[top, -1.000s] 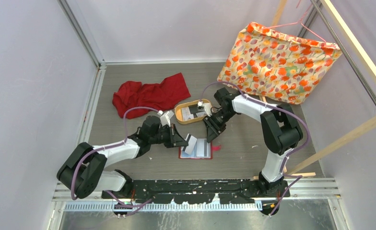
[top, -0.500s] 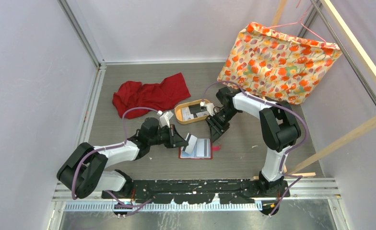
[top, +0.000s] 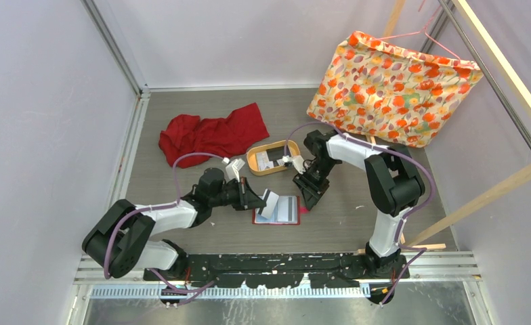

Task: Put the credit cards into the card holder
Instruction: Insert the credit card into the card holder.

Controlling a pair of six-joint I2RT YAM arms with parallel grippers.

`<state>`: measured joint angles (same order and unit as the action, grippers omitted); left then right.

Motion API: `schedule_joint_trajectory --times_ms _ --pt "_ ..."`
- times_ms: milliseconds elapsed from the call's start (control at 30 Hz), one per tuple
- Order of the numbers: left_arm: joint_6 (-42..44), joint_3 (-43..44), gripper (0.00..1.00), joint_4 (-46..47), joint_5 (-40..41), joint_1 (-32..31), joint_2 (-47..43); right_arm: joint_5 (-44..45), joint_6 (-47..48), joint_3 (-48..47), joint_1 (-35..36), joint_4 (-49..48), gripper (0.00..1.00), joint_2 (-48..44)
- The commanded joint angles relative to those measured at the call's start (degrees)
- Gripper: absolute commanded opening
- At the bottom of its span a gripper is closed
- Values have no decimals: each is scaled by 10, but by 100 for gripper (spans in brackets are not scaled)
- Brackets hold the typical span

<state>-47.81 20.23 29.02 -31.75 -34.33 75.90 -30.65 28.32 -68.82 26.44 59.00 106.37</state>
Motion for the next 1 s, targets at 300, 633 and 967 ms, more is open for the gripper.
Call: schedule_joint_trajectory --times_ms 300,633,967 --pt "-7 -15 0 67 -15 3 2 19 -10 -16 13 12 21 6" --pt "-18 -18 0 72 -8 4 2 67 -20 -21 8 -8 1 -10" --pt "-65 -23 0 87 10 1 9 172 -43 -25 -2 -70 1 -27"
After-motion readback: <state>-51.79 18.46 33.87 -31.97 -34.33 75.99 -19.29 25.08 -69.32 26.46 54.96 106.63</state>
